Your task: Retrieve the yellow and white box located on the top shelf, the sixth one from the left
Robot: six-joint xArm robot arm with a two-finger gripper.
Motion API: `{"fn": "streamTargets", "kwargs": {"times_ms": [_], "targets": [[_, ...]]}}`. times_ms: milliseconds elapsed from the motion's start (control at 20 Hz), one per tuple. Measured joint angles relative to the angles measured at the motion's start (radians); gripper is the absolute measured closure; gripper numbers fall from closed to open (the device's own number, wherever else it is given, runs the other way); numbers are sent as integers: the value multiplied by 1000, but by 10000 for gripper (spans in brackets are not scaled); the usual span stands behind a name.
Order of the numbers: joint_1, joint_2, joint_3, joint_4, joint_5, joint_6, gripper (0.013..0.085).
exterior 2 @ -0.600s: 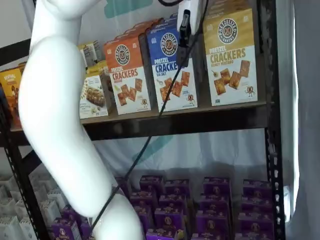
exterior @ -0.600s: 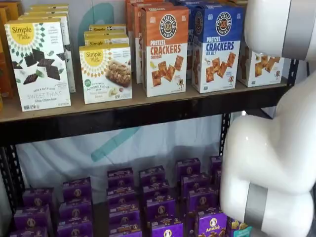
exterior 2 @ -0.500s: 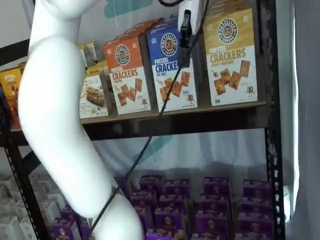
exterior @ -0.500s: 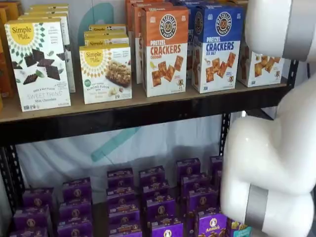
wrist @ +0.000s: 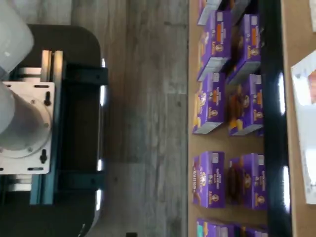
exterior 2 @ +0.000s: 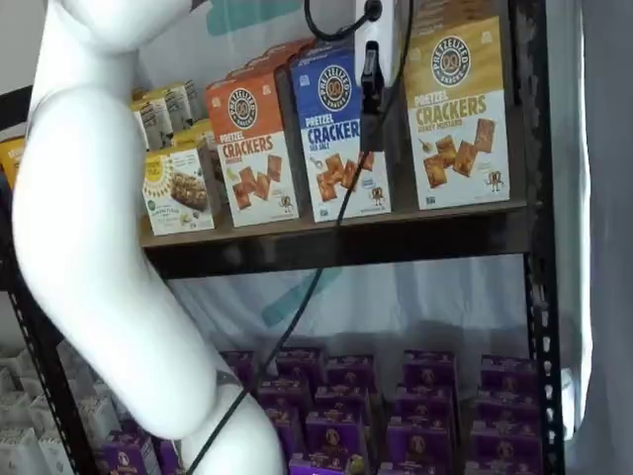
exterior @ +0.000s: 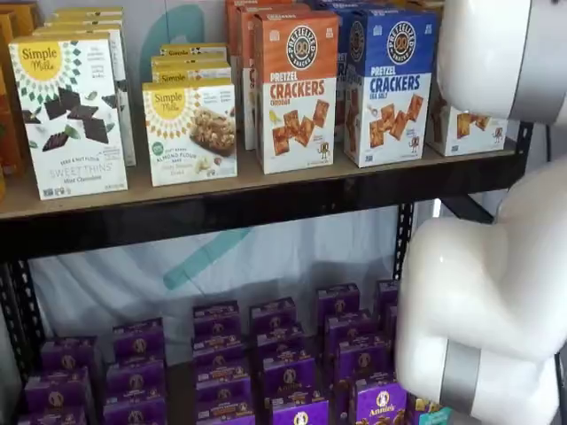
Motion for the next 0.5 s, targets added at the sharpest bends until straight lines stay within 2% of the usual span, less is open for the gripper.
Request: {"fn": "streamTargets", "kwargs": {"times_ms": [100, 300, 500], "targets": [[-16, 9, -14, 27, 10, -3, 130], [-69, 35, -61, 124, 33, -6, 130], [-111, 60, -105, 198, 52, -3, 130]]}}
